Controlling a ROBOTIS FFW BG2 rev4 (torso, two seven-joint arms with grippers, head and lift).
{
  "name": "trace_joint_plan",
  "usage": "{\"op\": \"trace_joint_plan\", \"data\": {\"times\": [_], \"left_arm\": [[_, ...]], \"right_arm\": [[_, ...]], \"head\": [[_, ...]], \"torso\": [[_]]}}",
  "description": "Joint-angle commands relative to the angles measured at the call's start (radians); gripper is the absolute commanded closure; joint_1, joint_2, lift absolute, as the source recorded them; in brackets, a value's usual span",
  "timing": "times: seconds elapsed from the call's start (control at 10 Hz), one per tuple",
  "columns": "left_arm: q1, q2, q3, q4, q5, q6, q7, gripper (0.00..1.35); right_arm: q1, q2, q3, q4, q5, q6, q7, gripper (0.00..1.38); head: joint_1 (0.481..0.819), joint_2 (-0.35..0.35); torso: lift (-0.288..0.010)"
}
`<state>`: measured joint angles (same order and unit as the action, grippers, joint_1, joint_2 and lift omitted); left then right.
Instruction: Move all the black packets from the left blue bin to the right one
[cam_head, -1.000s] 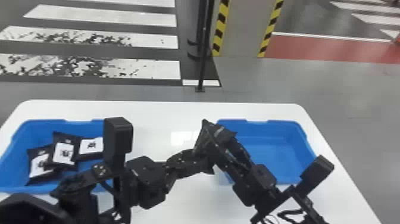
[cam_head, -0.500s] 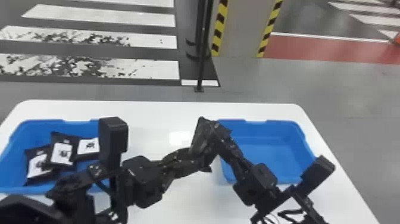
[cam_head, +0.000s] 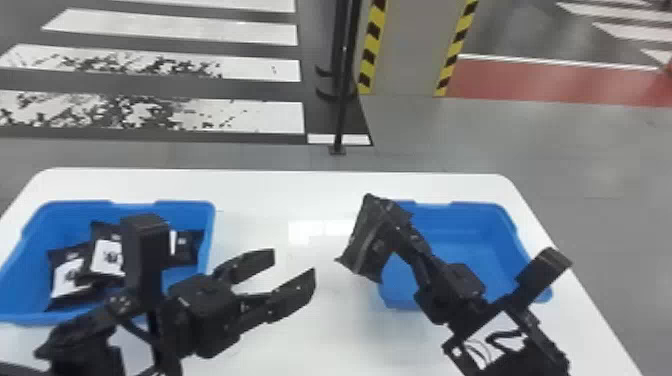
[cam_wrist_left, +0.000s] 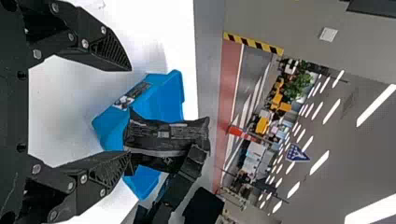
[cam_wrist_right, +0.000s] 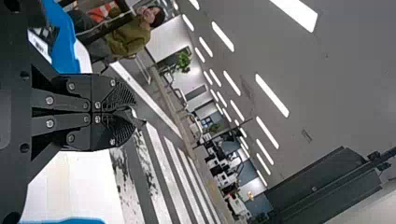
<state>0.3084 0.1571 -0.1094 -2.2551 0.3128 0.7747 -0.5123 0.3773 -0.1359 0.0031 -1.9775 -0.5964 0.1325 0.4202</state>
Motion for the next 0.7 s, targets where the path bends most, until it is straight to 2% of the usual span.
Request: {"op": "trace_joint_plan", "data": {"times": [0.0, 0.1, 0.2, 0.4, 0.5, 0.6], "left_arm": [[0.033, -0.013, 0.062, -0.021, -0.012, -0.014, 0.000, 0.18], [0.050, -0.019, 0.095, -0.034, -0.018, -0.014, 0.000, 0.18], [0.055, -0.021, 0.117, -0.041, -0.024, -0.011, 0.000, 0.18], [0.062, -0.022, 0.147, -0.048, -0.026, -0.014, 0.000, 0.18], [0.062, -0.022, 0.157, -0.051, -0.026, -0.014, 0.000, 0.18], [0.062, -0.022, 0.171, -0.053, -0.026, -0.014, 0.000, 0.18]], "right_arm": [[-0.090, -0.039, -0.011, 0.099, 0.040, -0.003, -0.012, 1.28], [-0.159, -0.060, -0.011, 0.180, 0.084, -0.003, -0.020, 1.28], [-0.213, -0.071, -0.013, 0.256, 0.126, -0.017, -0.032, 1.28], [-0.265, -0.060, -0.093, 0.329, 0.327, -0.061, -0.077, 1.28], [-0.262, -0.041, -0.161, 0.339, 0.409, -0.071, -0.100, 1.17], [-0.235, -0.022, -0.212, 0.322, 0.433, -0.076, -0.121, 0.72]], "head": [[0.695, -0.138], [0.695, -0.131], [0.695, -0.122], [0.695, -0.128], [0.695, -0.153], [0.695, -0.190]], "torso": [[-0.140], [-0.140], [-0.140], [-0.140], [-0.140], [-0.140]]}}
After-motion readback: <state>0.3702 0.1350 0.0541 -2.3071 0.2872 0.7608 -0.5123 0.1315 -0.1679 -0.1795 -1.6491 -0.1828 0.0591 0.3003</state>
